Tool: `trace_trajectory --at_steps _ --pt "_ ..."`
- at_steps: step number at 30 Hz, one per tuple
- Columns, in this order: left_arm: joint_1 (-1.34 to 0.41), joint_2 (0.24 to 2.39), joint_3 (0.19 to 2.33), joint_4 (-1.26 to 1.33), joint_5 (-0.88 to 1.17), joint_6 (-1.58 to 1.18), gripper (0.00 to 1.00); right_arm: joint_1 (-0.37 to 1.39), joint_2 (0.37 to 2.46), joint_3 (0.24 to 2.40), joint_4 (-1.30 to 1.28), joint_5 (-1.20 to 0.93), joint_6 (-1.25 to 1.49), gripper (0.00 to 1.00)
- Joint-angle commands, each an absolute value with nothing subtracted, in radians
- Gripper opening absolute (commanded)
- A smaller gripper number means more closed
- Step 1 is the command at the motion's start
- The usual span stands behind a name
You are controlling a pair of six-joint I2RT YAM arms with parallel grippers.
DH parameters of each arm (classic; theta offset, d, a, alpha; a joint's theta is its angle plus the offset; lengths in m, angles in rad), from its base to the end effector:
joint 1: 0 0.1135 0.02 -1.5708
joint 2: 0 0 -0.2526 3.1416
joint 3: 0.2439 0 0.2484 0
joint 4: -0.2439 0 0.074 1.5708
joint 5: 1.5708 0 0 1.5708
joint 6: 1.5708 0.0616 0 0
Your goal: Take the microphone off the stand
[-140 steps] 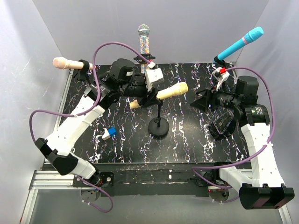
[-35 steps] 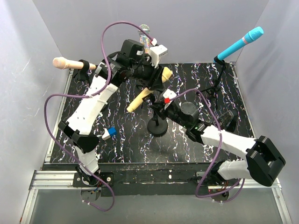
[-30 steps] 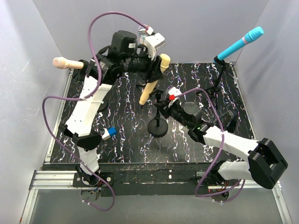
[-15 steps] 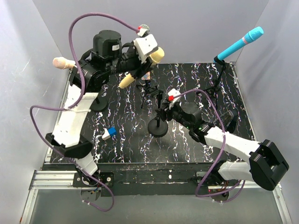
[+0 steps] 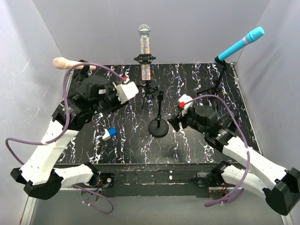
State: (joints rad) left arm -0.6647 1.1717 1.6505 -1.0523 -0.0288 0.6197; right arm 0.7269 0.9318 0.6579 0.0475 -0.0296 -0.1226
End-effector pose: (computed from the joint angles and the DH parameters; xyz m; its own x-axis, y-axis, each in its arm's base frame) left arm 0.1759 -0.1356 0.4370 -0.0006 0.7381 -0.6747 0.7345 0.4582 0.5006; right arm 0.1854 0.1673 0.2784 -0.0826 -0.2370 -0.9680 -0.7012 0.7040 -0.1126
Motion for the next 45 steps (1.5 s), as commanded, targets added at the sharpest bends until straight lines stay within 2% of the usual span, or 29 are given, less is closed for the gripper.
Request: trace_trajectory --at_steps 1,8,16,26,35,40,41,42,43,44,45 --pt "-0.661 1.089 1.465 -1.077 -0.215 0.624 0.0 0.655 0.841 0.66 -0.161 -0.058 -0.141 0.83" --pt "-0.543 0.947 1.12 -1.127 -0.348 0.374 0.0 0.627 0.782 0.678 -0.291 -0.043 -0.158 0.83" --pt "-0.456 0.816 0.813 -0.933 -0.506 0.385 0.0 0.595 0.788 0.66 -0.281 -0.055 -0.179 0.84" --pt "-0.226 1.018 0.689 -0.651 -0.368 0.391 0.0 0.58 0.799 0.675 -0.298 -0.087 -0.201 0.83" --pt "-0.134 1.23 0.635 -0.419 -0.246 0.491 0.0 0.572 0.802 0.686 -0.311 -0.158 -0.212 0.83" --pt "-0.089 1.325 0.655 -0.379 -0.21 0.488 0.0 0.566 0.802 0.693 -0.325 -0.167 -0.232 0.83" --pt "-0.077 1.339 0.663 -0.38 -0.2 0.48 0.01 0.563 0.801 0.693 -0.331 -0.173 -0.23 0.83" --pt "-0.069 1.351 0.669 -0.383 -0.186 0.476 0.13 0.563 0.801 0.693 -0.337 -0.179 -0.23 0.83" --pt "-0.063 1.361 0.676 -0.39 -0.172 0.471 0.32 0.561 0.798 0.693 -0.345 -0.186 -0.23 0.83" --pt "-0.057 1.371 0.683 -0.4 -0.152 0.465 0.47 0.561 0.796 0.693 -0.351 -0.19 -0.232 0.83" --pt "-0.052 1.384 0.693 -0.414 -0.129 0.46 0.53 0.561 0.793 0.693 -0.357 -0.193 -0.233 0.83"
